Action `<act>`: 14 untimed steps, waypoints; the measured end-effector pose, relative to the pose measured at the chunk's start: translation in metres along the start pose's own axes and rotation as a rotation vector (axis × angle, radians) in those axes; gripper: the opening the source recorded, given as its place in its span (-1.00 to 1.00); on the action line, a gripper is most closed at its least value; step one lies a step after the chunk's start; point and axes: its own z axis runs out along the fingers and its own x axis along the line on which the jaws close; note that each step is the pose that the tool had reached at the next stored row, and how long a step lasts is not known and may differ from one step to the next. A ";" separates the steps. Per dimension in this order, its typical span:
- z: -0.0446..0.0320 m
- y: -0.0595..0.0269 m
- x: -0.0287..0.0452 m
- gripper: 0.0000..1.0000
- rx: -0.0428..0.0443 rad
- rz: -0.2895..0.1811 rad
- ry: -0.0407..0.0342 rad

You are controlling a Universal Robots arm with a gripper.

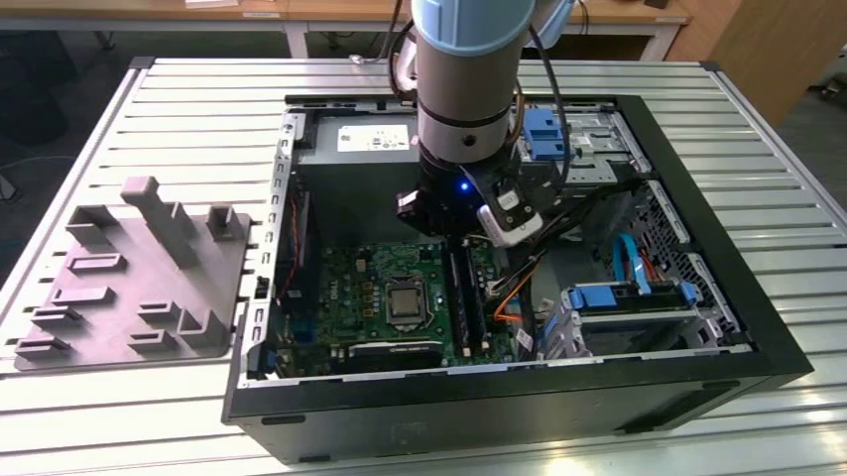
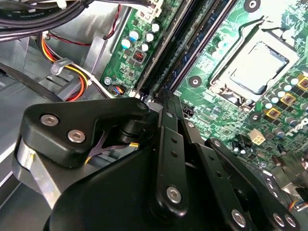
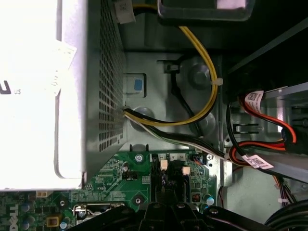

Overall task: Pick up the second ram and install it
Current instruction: 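Press down the second ram until it locks into place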

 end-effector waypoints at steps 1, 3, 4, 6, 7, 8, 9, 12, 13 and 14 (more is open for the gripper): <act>0.0000 0.0000 0.0000 -0.80 0.0001 0.000 0.0000; 0.0001 0.0000 0.0000 -0.80 0.0002 0.000 0.0001; 0.0002 0.0000 0.0000 -0.80 0.0000 0.000 0.0000; 0.0019 0.0000 0.0001 -0.80 -0.0003 0.000 -0.0001; 0.0030 -0.0002 0.0003 -0.80 0.0004 0.000 0.0001; 0.0031 -0.0002 0.0003 -0.80 0.0005 0.000 0.0002; 0.0032 -0.0002 0.0003 -0.80 0.0004 0.000 0.0002; 0.0034 -0.0002 0.0002 -0.80 0.0000 0.000 0.0000; 0.0036 -0.0002 0.0003 -0.80 -0.0001 0.000 0.0000; 0.0046 -0.0002 0.0003 -0.80 -0.0003 0.000 -0.0001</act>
